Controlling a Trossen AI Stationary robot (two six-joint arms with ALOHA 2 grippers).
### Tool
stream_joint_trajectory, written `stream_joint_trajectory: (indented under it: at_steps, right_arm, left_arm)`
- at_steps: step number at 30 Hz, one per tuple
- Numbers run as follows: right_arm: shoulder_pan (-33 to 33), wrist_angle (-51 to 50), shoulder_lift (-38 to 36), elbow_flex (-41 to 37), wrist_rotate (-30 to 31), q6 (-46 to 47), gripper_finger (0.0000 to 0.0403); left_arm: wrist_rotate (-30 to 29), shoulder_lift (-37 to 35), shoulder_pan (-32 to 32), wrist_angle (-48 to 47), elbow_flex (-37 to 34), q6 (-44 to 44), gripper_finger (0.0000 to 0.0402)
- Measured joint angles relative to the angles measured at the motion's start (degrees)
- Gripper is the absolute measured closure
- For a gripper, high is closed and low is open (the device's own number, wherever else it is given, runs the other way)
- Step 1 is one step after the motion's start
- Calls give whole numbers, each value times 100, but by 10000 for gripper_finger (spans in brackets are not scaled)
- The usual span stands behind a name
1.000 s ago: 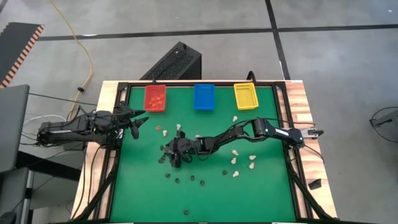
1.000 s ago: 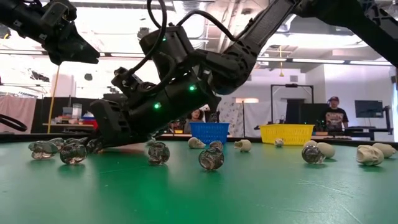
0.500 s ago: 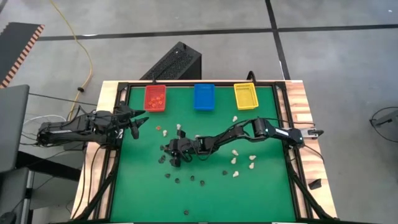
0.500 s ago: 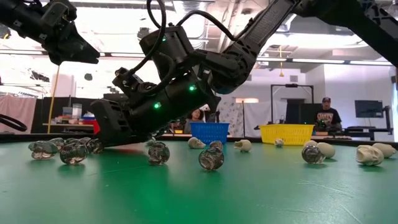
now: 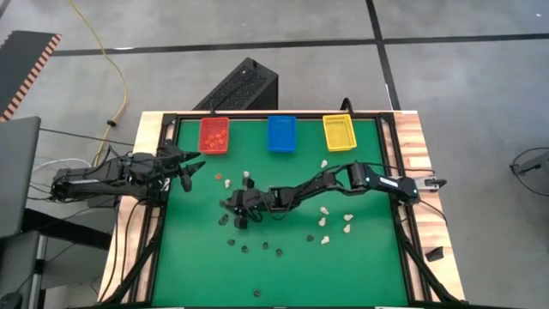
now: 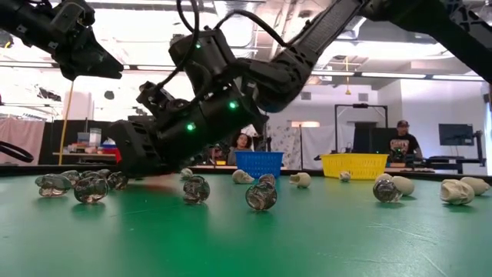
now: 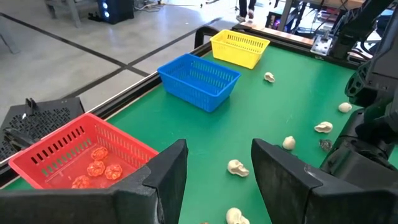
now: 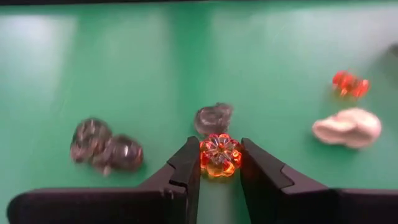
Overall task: Sort Halloween decoration
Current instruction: Put the orange pumpkin toy into the red bin
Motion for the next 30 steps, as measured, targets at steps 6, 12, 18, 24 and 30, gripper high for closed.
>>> stream_joint_trajectory:
  at_steps: [6,12,18,24,30]
  right_arm:
    - [-63,-414,-7,376,1,-140,286]
    - [-190,-557,-13,713,0,-397,286]
    - [-408,-589,-13,905,0,-526,286]
    - [-652,-596,-13,1056,-4,-531,284]
    - [-890,-598,-13,1222,-4,-556,284]
  left_arm:
    - [0,0,0,0,0,0,233]
    - [0,0,0,0,0,0,233]
    - [0,0,2,0,0,2,233]
    - [0,0,0,0,0,2,233]
    - [0,0,2,0,0,5,233]
